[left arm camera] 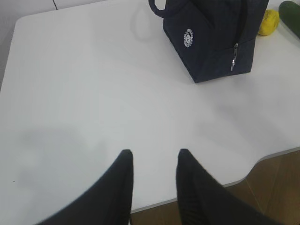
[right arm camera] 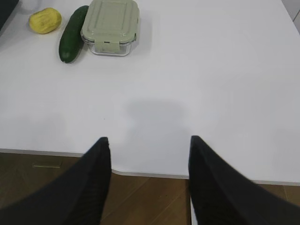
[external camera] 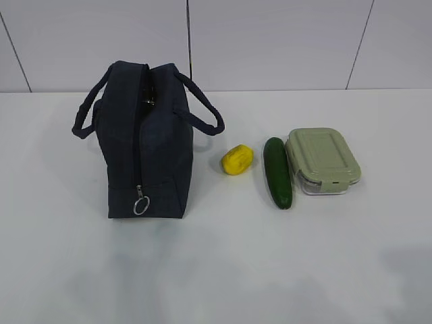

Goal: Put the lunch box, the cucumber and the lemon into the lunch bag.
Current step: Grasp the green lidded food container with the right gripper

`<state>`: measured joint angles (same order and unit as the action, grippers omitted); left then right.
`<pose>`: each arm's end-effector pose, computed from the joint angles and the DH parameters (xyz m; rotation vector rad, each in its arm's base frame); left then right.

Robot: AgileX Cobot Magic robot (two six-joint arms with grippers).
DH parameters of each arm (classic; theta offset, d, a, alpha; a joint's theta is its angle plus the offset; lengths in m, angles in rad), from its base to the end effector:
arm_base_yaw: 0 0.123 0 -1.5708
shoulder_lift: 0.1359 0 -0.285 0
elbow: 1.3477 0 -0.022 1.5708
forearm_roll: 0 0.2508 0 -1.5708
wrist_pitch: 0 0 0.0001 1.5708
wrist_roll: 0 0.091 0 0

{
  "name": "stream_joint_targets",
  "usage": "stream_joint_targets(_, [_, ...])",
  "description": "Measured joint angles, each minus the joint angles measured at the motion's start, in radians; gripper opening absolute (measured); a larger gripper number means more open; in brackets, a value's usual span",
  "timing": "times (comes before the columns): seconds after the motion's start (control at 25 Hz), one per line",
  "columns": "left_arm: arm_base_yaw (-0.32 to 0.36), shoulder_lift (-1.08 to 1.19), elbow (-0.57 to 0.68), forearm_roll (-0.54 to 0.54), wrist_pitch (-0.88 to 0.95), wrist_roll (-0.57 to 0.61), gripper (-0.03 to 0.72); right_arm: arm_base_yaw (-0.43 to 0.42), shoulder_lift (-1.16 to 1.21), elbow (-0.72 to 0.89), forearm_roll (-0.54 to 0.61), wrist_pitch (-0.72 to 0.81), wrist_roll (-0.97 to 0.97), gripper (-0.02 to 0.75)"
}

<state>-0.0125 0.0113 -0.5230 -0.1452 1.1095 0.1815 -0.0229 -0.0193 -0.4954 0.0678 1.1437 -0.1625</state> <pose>-0.0085 -0.0117 0.2805 0.2127 2.0623 -0.0712 -0.0109 0.0059 0.2694 -0.1544 2.1051 -0.0289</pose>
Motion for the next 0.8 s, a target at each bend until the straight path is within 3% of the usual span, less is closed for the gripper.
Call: stream_joint_targets(0.8, [0.000,0.000,0.000,0.000,0.000,0.000,0.228,0.000,0.000,0.000,0.000,0.000,0.000,0.408])
